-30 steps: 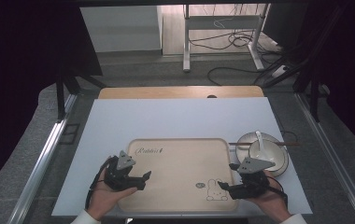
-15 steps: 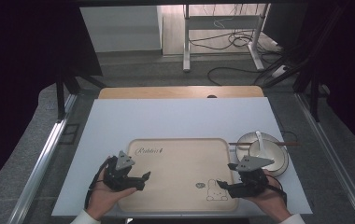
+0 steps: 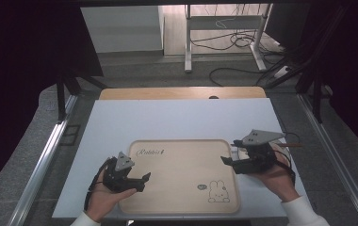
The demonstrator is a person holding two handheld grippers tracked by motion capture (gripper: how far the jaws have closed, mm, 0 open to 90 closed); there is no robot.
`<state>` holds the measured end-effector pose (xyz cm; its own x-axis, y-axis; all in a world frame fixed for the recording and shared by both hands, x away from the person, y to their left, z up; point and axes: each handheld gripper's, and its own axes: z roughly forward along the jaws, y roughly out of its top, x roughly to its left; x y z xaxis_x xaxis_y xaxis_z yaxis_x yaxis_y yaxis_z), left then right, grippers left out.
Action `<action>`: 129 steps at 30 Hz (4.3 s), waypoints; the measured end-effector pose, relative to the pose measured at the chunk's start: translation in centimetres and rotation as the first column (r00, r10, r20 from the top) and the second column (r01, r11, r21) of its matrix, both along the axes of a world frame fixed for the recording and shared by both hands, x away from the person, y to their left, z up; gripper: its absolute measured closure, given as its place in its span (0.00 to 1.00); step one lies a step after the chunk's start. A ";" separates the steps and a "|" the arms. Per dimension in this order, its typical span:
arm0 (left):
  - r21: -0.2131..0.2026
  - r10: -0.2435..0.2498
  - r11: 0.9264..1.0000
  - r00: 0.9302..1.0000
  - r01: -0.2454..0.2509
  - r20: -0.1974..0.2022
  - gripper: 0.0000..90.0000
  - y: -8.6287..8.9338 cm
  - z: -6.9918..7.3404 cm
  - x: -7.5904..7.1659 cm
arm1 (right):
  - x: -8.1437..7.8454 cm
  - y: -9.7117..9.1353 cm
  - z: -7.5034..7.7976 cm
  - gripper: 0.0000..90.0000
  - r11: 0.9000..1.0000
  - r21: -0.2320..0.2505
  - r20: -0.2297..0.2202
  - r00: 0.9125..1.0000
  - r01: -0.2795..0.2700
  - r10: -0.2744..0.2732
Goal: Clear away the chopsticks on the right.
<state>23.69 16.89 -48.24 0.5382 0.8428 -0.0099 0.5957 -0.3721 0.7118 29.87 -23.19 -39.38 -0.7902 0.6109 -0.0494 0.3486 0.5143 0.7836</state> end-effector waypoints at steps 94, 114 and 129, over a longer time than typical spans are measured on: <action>0.050 -0.015 0.999 1.000 0.016 -0.025 0.13 0.2 -0.5 0.2 | 9.9 -19.5 -6.9 0.99 0.801 -0.383 -0.209 0.801 0.460 -0.561; 0.055 -0.019 0.998 1.000 0.021 -0.024 0.13 0.2 -0.5 0.2 | 7.4 -18.3 -4.9 0.99 0.861 -0.316 -0.214 0.854 0.399 -0.474; 0.054 -0.018 0.998 1.000 0.019 -0.022 0.13 0.3 -0.5 0.2 | 7.5 -18.1 -5.6 0.99 0.860 -0.343 -0.219 0.859 0.377 -0.463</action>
